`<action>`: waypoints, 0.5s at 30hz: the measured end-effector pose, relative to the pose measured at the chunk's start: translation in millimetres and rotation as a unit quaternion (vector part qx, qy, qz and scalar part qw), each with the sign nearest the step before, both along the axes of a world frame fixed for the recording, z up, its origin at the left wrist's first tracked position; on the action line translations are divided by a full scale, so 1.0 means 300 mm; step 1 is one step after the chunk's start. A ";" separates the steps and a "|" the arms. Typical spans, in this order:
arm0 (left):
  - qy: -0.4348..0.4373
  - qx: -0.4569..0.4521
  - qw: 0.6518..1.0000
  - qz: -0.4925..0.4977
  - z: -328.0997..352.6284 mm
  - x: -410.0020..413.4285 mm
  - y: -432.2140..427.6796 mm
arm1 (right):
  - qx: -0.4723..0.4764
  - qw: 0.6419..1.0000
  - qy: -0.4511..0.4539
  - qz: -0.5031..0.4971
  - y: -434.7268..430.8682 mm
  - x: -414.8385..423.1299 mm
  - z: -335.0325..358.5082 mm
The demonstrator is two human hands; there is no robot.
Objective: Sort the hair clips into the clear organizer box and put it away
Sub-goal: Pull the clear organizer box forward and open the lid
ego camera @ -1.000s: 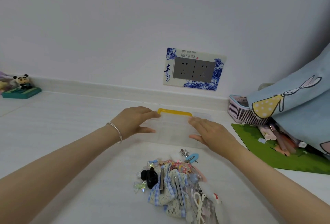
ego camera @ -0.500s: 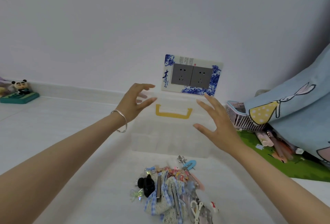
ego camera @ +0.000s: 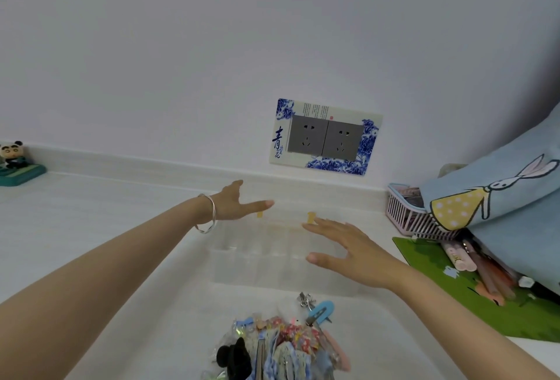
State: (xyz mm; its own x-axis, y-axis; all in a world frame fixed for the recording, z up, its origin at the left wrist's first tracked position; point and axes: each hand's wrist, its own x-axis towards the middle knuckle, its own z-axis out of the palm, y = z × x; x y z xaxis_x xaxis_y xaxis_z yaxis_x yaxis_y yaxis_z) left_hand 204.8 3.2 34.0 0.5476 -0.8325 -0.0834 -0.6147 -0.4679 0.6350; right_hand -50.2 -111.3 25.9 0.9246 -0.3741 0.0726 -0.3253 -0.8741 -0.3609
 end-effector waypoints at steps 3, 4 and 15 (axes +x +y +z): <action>-0.046 0.046 0.997 -0.046 0.009 -0.035 0.036 | 0.005 1.000 -0.002 -0.007 0.004 0.001 0.002; -0.061 0.044 0.995 -0.064 0.015 -0.058 0.051 | 0.005 1.000 -0.003 -0.011 0.008 0.001 0.005; -0.158 0.026 0.981 -0.110 -0.025 -0.217 0.238 | 0.004 1.000 -0.015 -0.009 0.119 -0.053 -0.004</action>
